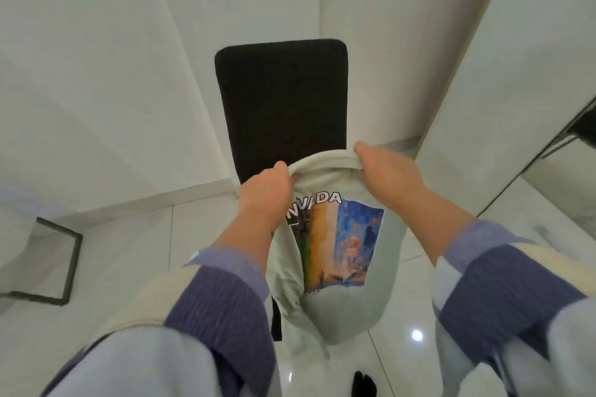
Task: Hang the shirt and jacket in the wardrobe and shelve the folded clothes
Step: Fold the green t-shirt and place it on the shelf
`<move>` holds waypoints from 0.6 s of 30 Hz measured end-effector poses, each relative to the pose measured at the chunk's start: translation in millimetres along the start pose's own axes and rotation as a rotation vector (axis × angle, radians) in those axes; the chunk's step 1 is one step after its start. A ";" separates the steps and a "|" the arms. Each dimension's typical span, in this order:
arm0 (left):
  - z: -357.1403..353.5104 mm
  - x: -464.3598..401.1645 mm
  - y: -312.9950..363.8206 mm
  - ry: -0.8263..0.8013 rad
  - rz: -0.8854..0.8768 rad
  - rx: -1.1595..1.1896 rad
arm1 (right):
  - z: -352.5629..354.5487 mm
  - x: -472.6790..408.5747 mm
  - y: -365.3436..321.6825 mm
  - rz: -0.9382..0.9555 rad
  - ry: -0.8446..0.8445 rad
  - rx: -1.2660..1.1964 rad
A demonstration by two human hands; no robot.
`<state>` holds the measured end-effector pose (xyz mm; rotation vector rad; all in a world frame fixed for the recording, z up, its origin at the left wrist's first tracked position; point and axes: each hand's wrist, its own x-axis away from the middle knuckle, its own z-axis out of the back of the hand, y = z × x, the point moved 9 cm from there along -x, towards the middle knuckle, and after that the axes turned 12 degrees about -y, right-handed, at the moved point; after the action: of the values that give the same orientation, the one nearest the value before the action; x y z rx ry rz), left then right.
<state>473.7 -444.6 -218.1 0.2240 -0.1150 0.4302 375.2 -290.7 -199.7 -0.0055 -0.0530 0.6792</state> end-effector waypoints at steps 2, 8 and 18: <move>44.6 11.8 10.2 0.093 -0.026 -0.035 | 46.7 11.1 1.2 0.002 0.077 0.005; 167.1 51.5 34.7 0.367 -0.024 -0.008 | 175.0 34.4 7.9 0.018 0.314 -0.188; 293.6 120.7 40.4 0.781 -0.090 0.017 | 293.1 57.3 -0.4 0.189 0.499 -0.454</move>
<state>547.0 -430.7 93.1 0.0651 0.6626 0.4035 405.1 -258.6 95.8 -0.6214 0.2774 0.8263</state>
